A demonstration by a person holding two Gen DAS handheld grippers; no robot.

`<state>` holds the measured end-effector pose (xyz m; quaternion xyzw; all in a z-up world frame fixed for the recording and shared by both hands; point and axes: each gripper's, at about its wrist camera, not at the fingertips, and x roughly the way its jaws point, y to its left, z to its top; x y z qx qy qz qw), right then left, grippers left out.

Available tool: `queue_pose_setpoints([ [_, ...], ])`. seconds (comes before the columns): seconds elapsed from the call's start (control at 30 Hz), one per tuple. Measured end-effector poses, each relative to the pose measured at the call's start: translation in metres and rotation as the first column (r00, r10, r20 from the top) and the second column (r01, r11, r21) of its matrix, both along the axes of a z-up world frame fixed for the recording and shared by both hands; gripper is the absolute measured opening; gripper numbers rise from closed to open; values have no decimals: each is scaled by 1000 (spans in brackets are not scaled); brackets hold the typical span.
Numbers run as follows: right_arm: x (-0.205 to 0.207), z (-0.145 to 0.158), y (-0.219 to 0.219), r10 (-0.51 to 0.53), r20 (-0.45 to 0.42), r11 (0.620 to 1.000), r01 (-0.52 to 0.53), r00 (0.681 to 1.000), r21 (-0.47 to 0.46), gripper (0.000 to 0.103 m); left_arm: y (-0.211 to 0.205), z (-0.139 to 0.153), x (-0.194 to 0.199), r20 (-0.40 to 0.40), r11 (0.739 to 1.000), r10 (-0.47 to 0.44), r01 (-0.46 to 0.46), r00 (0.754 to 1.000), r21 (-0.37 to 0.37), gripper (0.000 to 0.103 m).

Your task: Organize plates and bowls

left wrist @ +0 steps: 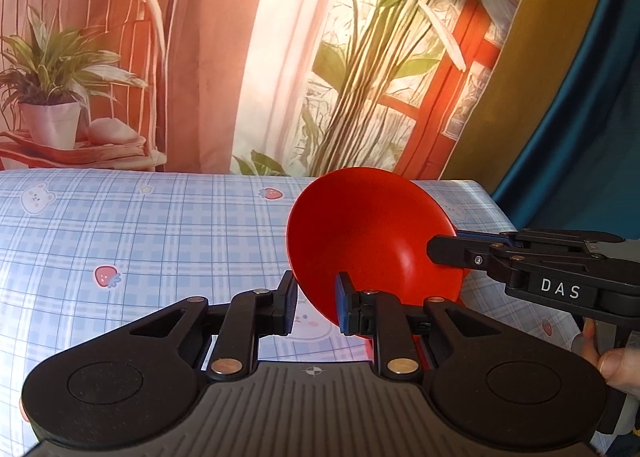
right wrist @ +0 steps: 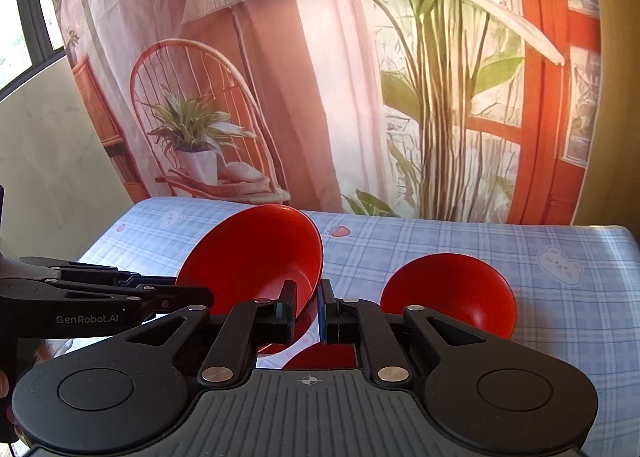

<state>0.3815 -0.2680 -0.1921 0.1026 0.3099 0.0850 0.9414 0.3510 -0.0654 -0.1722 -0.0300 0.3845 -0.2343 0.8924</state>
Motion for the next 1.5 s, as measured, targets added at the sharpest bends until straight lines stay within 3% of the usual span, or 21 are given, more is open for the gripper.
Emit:
queue_pose_setpoints([
  [0.33,-42,10,-20,-38,16,999,38,999,10,11,-21,10,-33,5,998,-61,61,998,9,22],
  [0.67,-63,5,-32,-65,7,998,65,998,20,12,-31,5,-40,-20,996,-91,92,996,16,22],
  [1.5,-54,-33,-49,-103,-70,994,106,992,34,13,-44,-22,-23,-89,992,-120,124,989,35,22],
])
